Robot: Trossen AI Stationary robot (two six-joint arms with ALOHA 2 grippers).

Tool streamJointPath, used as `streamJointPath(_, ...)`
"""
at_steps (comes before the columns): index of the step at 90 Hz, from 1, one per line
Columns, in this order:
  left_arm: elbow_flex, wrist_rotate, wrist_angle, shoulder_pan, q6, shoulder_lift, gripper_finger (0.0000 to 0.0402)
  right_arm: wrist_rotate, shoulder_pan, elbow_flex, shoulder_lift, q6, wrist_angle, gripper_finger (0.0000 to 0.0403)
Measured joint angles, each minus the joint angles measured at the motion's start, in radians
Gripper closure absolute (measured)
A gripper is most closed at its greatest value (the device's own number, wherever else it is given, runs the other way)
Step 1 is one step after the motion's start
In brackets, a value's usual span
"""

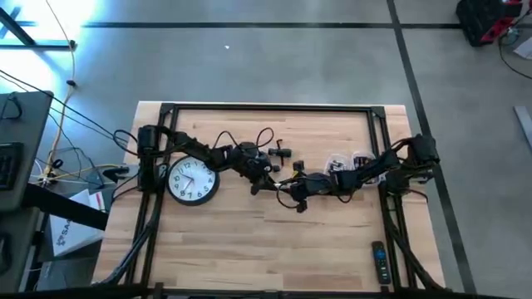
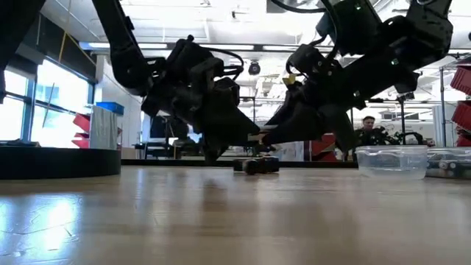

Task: Insert battery
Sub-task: Insert the silver battery into the white battery case

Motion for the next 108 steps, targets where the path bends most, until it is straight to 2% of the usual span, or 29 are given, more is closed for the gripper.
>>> streamJointPath(17,0.000,0.003,0.036,0.000,0.049,0.000,0.0280,-0.004,0.000,0.001,0.000,0.020,0.003,0.0330)
streamJointPath(26,0.000,0.037,0.062,0.002,0.067,-0.004,0.0255,-0.004,0.000,0.001,-0.001,0.031,0.010,0.0331)
streamJointPath(43,-0.027,0.029,0.032,0.020,0.210,-0.096,0.0230,0.014,-0.001,0.003,-0.005,0.088,0.050,0.0331)
streamJointPath(52,-0.078,-0.087,0.062,0.007,0.378,-0.197,0.0229,0.030,-0.002,0.005,-0.009,0.150,0.037,0.0331)
streamJointPath(64,-0.169,-0.327,0.116,-0.052,0.591,-0.348,0.0229,0.026,-0.018,0.000,-0.008,0.234,0.008,0.0331)
streamJointPath(72,-0.229,-0.478,0.081,-0.113,0.713,-0.395,0.0229,0.008,-0.044,0.002,-0.010,0.296,0.011,0.0331)
streamJointPath(83,-0.264,-0.669,0.115,-0.188,0.808,-0.409,0.0229,-0.076,-0.085,0.000,-0.014,0.396,0.017,0.0331)
streamJointPath(92,-0.272,-0.722,0.080,-0.226,0.826,-0.357,0.0229,-0.143,-0.119,0.001,-0.016,0.464,0.018,0.0331)
streamJointPath(108,-0.263,-0.763,0.133,-0.239,0.881,-0.255,0.0229,-0.259,-0.155,0.001,-0.015,0.552,0.041,0.0331)
